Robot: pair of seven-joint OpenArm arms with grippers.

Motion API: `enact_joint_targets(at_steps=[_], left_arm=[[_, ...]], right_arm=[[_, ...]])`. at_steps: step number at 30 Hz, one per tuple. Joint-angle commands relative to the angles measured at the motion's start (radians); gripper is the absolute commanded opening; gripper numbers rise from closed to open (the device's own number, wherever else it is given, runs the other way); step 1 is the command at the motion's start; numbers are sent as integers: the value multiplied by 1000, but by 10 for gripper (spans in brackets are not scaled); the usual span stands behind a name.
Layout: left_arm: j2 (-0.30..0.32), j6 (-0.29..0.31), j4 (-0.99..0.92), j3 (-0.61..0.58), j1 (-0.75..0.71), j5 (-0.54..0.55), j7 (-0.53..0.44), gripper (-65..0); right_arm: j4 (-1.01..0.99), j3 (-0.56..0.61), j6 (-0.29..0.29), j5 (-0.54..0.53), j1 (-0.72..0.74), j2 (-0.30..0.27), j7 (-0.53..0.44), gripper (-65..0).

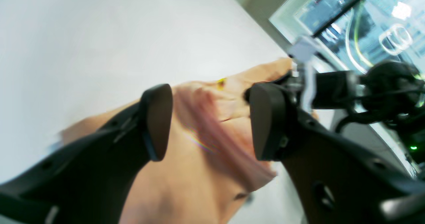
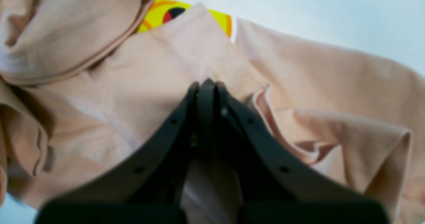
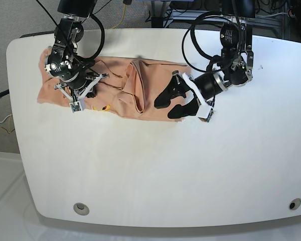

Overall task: Fold the T-shirt properly
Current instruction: 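Lower the folded end onto the middle of the strip with the left gripper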

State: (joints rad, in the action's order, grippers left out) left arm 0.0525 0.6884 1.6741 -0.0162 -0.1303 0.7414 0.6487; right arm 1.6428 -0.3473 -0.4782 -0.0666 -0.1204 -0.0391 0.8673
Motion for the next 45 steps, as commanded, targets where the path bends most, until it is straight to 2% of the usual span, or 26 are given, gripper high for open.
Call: enact_joint_targets(at_steps=[1,7,11,17,23,25,27,30,31,42,45], left_arm=[[20,10,22,-3,-15,27,-46,-300],[51,10,24,-3,-29,27,-54,-301],[50,10,5,-6,-30,14,-54,-301],[22,10,-65,-8,-22,-78,-65,-301],[-4,10,-156,-54,-2,-170,-152,-305],[-4,10,-187,-84,-2,-194,-183,-337],[-1,10,-217,-118,-2,-216,-218,-411],[4,10,-245,-158,-1,-242,-267,-568],[4,10,-259,-173,-1,-256,-284,-642],[-3,10,-342,-192,25,-365,-303,-625],[-3,-19,-366,-192,25,-397,-326,-625]], right_arm=[[23,-5,9,54,-8,-6,62,-650],[72,-3,9,52,5,-5,60,-650],[93,-2,9,52,8,-5,62,-650],[106,0,8,52,8,15,65,-650],[106,1,-11,52,3,25,65,-650],[106,1,-23,52,1,25,65,-650],[106,1,-30,52,1,25,65,-650],[106,1,-32,52,0,26,65,-650],[106,1,-32,52,0,26,65,-650],[106,1,-32,52,-2,26,65,-650],[106,1,-32,52,-2,26,65,-650]])
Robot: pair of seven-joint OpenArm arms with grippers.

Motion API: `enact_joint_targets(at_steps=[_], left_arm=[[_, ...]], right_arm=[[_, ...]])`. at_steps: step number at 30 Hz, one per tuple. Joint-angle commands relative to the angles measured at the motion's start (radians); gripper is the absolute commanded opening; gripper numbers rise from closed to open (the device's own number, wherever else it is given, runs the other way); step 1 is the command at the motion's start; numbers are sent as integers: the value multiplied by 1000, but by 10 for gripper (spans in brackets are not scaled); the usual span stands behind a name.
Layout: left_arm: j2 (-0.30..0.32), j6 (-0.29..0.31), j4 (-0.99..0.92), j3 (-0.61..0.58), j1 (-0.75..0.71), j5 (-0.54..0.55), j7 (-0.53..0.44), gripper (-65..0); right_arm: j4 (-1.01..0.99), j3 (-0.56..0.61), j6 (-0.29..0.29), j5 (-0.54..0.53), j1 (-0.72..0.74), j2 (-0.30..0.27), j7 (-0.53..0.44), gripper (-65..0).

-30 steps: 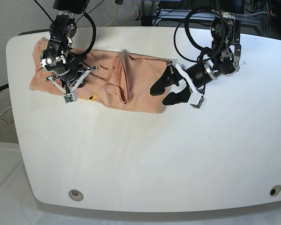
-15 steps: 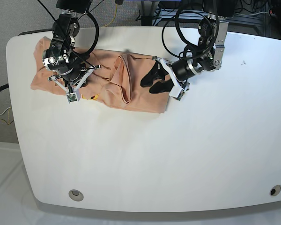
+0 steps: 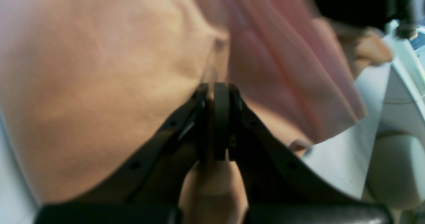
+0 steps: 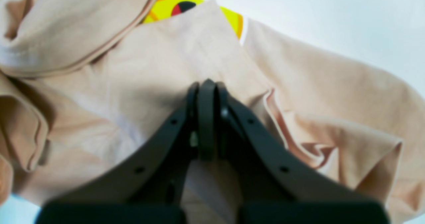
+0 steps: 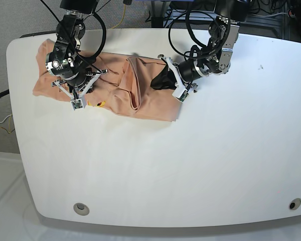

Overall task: Fold the T-shirt properly
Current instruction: 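Lower the folded end onto the middle of the strip with the left gripper, then open the right gripper and regrasp the strip end near the table edge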

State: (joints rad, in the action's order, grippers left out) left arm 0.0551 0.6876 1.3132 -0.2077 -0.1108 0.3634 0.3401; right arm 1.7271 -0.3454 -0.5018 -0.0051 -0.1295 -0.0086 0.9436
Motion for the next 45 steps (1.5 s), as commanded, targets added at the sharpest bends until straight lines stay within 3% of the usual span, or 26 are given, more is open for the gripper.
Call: enact_joint_targets(at_steps=[1,12,30,33,41,43,45], left_arm=[[-5,-26,-14,0,6,-25,-29,-625],[-1,-45,-148,0,41,-31,-59,-625],[-4,-42,-154,1,41,-28,-60,-625],[-2,-42,-154,1,41,-28,-60,-625],[1,-42,-154,1,41,-28,-60,-625],[1,-42,-154,1,41,-28,-60,-625],[1,-42,-154,1,41,-28,-60,-625]], right_arm=[[21,-1,-8,-9,8,-4,-11,-650],[60,-2,-8,-9,6,-4,-11,-650],[233,-10,-10,-9,-14,-4,-11,-644],[233,-33,-2,-9,-14,-1,-13,-579],[233,-206,-10,-9,-5,58,-16,-164],[233,-232,-11,-9,-5,58,-16,-118],[233,-255,-11,-9,-2,60,-16,-120]])
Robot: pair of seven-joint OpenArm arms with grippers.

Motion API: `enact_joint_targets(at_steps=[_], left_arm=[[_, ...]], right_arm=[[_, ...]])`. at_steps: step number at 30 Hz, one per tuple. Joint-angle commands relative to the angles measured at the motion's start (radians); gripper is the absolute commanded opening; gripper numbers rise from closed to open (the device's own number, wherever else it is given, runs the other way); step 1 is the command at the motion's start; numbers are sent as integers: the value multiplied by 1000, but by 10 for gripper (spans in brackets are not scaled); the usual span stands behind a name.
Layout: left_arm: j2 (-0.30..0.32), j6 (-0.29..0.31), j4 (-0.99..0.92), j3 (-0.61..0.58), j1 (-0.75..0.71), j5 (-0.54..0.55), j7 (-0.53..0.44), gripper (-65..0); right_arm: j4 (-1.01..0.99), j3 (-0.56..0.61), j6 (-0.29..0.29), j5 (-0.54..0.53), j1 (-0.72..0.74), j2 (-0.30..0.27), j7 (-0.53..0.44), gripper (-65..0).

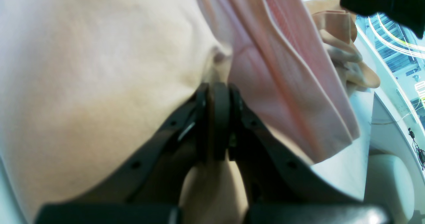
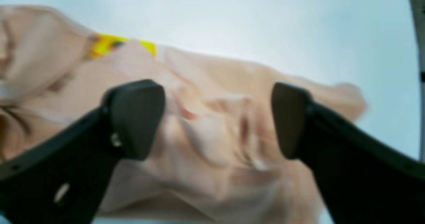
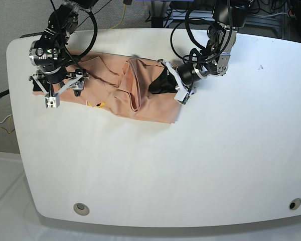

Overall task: Fold the T-shirt properly
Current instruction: 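Open the right gripper and regrasp the strip end near the table edge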

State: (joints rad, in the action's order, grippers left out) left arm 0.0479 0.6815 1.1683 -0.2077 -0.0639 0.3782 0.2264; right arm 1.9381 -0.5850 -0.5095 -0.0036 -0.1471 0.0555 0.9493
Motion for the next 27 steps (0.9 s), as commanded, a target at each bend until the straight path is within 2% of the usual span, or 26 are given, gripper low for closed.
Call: enact_joint_targets(at_steps=[1,8,16,20,23,27], left_arm=[[8,-36,-9,1,-6,-43,54,-625],[8,-36,-9,1,-6,-43,54,-625],[8,-36,-9,1,-3,-43,54,-625],[8,-36,-9,1,-3,-43,54,-625],[8,-36,-9,1,-1,-43,54,-625],[10,-36,-9,1,-1,-43,54,-625]], right_arm=[[22,-30,-4,-11,20,-4,-22,-127],[22,-129,-4,-19,28,0,-17,-162],[16,-266,-2,-118,24,-6,-17,-162],[-18,-298,-2,-120,20,-12,-19,-162],[-56,-306,-8,-124,19,-39,-20,-162],[-130,-332,-38,-124,20,-47,-33,-162]])
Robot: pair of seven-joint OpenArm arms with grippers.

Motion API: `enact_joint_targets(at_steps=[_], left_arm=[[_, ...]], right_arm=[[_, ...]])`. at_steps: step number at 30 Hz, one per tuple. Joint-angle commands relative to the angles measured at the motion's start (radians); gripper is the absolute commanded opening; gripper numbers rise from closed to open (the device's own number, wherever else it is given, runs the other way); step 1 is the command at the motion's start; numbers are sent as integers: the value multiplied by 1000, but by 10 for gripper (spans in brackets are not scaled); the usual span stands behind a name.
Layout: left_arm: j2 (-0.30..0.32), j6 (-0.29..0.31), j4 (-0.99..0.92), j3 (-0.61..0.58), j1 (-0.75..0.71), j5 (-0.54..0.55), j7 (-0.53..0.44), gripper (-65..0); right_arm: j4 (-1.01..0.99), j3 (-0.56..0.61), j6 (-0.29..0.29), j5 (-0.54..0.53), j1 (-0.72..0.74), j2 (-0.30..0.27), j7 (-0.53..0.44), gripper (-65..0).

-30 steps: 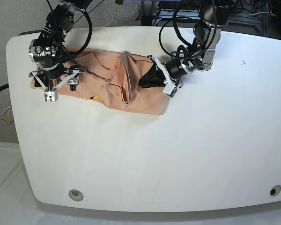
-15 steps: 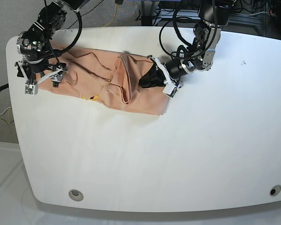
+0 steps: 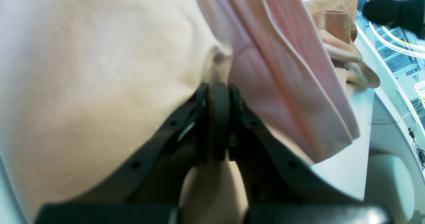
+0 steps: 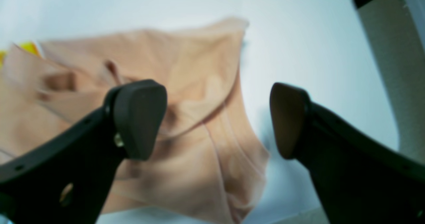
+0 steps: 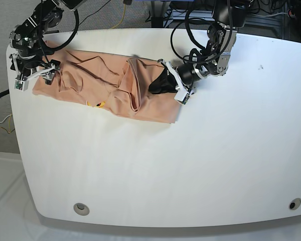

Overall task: Fold the T-shirt properly
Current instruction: 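Open the right gripper and regrasp the strip end near the table edge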

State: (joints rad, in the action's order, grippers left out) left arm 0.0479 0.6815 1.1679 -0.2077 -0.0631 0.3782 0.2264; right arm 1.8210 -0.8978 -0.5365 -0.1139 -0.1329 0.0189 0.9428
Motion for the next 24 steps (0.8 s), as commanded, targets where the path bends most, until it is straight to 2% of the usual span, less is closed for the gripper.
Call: enact_joint_targets(at_steps=[1,11,24], left_arm=[[10,-36,-9,1,-2,-43,54,-625],[10,-36,-9,1,-2,-43,54,-625],[10,-36,-9,1,-2,-43,54,-625]], right_arm=[[-27,-31,-17,-14,6,-10,-34,-162],[-171,-74,-89,-14,23,-24,-58,-162],[-232,-82,-116,-39,32,-26,-58,-162]])
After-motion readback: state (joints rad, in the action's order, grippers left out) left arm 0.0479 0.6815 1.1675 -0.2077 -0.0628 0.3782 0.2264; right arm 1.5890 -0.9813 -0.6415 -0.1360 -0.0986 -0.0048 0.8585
